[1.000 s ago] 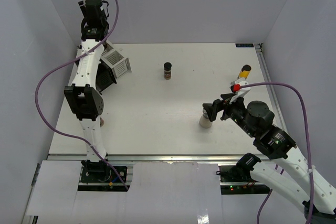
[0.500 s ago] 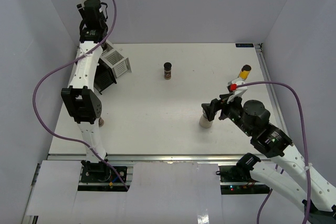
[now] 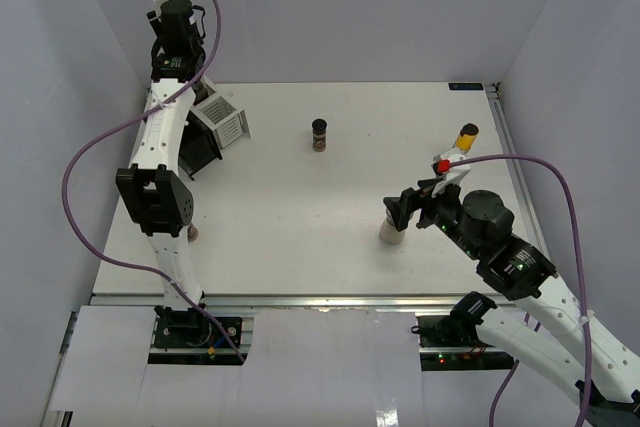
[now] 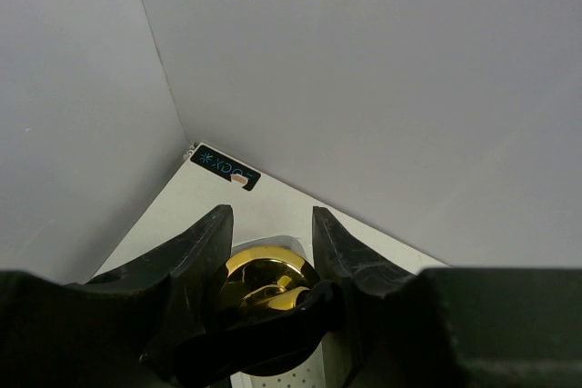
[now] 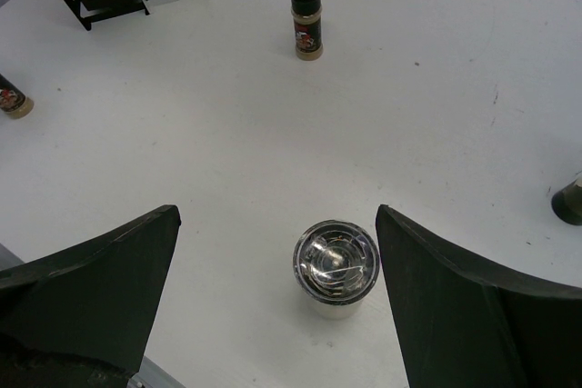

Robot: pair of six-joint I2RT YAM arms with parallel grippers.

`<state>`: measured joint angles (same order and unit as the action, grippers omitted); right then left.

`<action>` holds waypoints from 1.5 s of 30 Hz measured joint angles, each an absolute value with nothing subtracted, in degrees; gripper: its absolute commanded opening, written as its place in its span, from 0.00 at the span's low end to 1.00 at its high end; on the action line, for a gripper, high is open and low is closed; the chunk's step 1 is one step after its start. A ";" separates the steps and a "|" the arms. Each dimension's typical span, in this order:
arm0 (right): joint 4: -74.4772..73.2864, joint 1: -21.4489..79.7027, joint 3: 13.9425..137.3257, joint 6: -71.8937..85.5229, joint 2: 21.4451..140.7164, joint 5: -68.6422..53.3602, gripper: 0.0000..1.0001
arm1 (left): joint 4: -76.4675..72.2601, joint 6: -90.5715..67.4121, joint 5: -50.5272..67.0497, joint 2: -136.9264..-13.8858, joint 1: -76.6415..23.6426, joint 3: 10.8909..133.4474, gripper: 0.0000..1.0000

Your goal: Organize the condiment bottles

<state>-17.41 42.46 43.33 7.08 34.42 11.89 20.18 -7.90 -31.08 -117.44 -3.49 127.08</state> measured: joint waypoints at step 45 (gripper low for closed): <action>-17.41 42.46 43.33 7.05 34.54 11.90 0.93 | 17.65 -10.37 -30.85 -123.11 -1.19 120.45 0.98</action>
